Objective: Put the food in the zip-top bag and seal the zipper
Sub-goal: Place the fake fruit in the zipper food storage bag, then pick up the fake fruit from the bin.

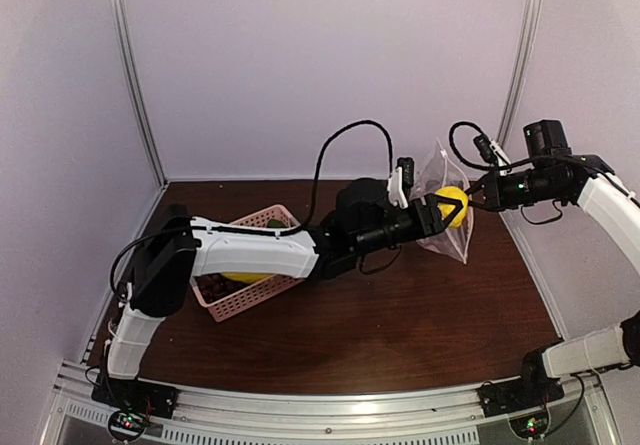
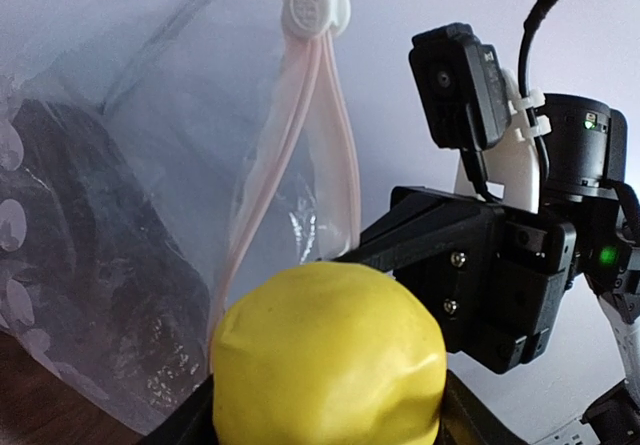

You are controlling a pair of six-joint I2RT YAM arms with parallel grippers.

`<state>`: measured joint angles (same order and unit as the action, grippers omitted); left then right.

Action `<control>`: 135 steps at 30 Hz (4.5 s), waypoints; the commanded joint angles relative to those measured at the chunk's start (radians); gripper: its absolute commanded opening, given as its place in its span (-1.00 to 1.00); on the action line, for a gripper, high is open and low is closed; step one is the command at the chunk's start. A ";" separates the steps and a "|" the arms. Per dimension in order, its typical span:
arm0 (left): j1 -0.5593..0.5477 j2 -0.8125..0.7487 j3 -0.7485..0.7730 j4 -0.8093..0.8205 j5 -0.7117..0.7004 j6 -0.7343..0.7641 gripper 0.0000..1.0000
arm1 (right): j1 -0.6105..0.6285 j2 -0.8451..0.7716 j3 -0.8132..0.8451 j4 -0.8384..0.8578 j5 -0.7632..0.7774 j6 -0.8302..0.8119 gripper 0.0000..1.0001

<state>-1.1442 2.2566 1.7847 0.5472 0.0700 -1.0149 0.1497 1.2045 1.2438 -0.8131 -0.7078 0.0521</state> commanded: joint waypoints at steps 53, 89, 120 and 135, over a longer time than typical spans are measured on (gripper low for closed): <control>0.045 -0.223 0.083 -0.343 0.128 0.256 0.95 | -0.021 0.058 0.114 -0.022 0.009 -0.052 -1.00; 0.455 -0.769 -0.717 -1.188 -0.272 -0.086 0.81 | 0.018 -0.054 -0.005 0.045 0.234 -0.214 -1.00; 0.509 -0.784 -0.882 -0.711 -0.210 -0.202 0.95 | 0.019 -0.093 -0.057 0.053 0.200 -0.199 -1.00; 0.528 -0.680 -0.882 -0.586 -0.143 -0.326 0.62 | 0.025 -0.091 -0.066 0.054 0.198 -0.195 -1.00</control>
<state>-0.6270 1.5597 0.8955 -0.1032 -0.1036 -1.3067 0.1677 1.1297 1.1969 -0.7689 -0.5076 -0.1505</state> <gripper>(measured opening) 0.868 0.002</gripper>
